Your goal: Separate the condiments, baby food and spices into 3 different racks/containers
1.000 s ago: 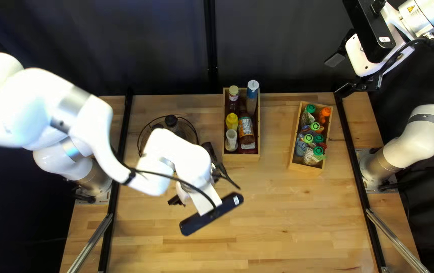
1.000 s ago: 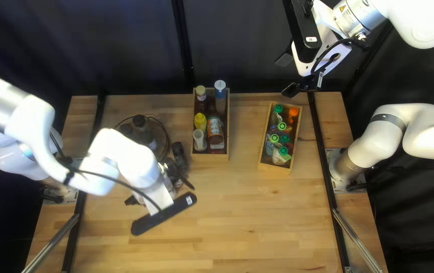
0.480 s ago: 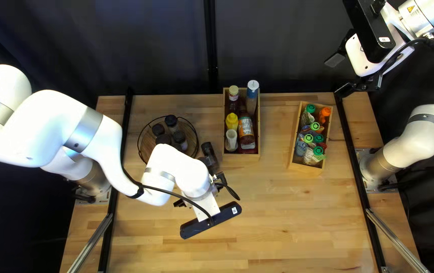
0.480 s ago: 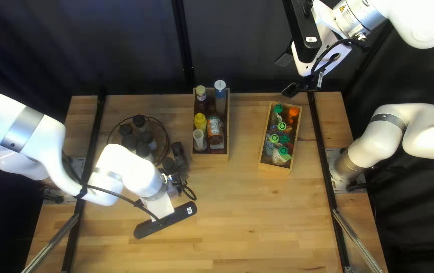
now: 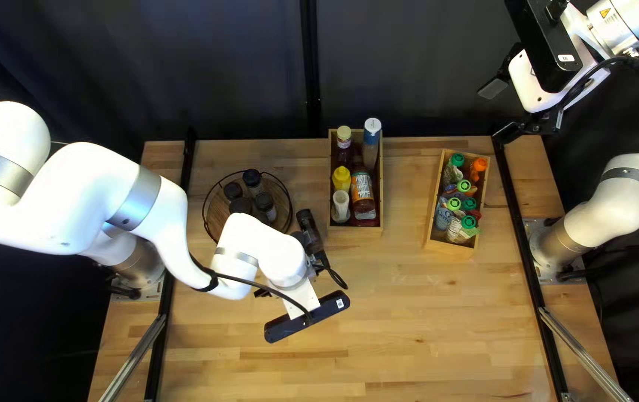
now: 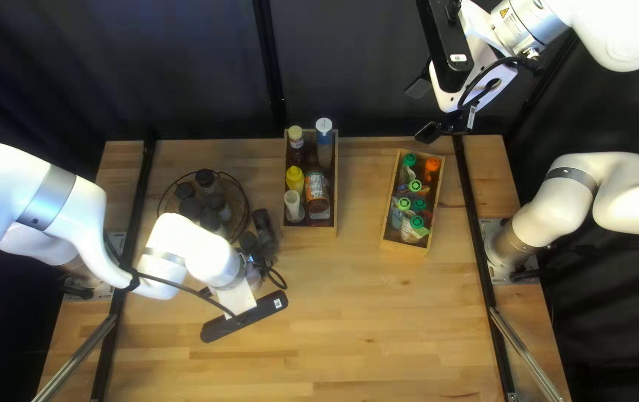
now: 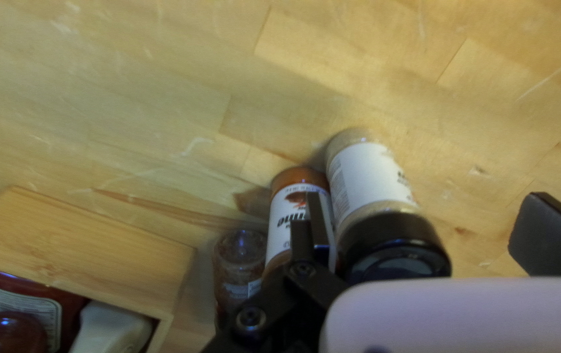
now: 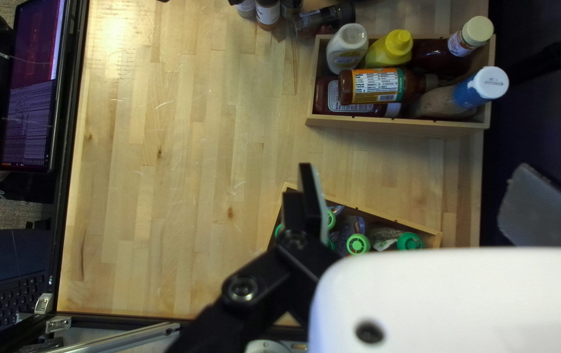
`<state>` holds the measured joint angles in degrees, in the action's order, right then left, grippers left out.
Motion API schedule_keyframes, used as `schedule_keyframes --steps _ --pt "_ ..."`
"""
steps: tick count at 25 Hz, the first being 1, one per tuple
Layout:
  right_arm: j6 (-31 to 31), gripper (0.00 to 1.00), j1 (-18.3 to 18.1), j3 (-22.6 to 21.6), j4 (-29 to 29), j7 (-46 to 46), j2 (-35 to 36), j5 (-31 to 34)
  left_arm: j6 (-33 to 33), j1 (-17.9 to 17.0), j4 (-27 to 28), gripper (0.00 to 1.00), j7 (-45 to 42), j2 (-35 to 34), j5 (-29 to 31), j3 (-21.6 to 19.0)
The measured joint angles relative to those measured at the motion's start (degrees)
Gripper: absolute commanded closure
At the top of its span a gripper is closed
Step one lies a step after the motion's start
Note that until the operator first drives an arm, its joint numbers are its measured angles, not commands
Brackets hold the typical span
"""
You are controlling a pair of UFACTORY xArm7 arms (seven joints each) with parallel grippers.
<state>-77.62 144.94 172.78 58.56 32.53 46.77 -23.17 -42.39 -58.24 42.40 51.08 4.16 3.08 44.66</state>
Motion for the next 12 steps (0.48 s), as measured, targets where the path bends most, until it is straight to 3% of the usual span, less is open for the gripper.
schedule_keyframes --steps 3,4,5,6,12 --pt "0.0 0.0 0.0 0.0 0.0 0.0 0.0 0.0 0.0 0.5 0.0 0.03 0.9 0.5 -0.5 0.3" --pt "0.0 0.0 0.0 0.0 0.0 0.0 0.0 0.0 -0.1 0.7 0.1 0.17 1.1 0.6 -0.7 0.3" --pt "0.0 0.0 0.0 0.0 0.0 0.0 0.0 0.0 -0.2 0.8 0.2 0.63 1.4 0.7 -0.8 0.4" --pt "0.0 0.0 0.0 0.0 0.0 0.0 0.0 0.0 -0.4 0.8 0.3 1.0 1.5 0.8 -1.0 0.4" --pt "0.0 0.0 0.0 0.0 0.0 0.0 0.0 0.0 -2.7 0.6 1.5 1.0 1.2 0.3 -0.6 0.4"
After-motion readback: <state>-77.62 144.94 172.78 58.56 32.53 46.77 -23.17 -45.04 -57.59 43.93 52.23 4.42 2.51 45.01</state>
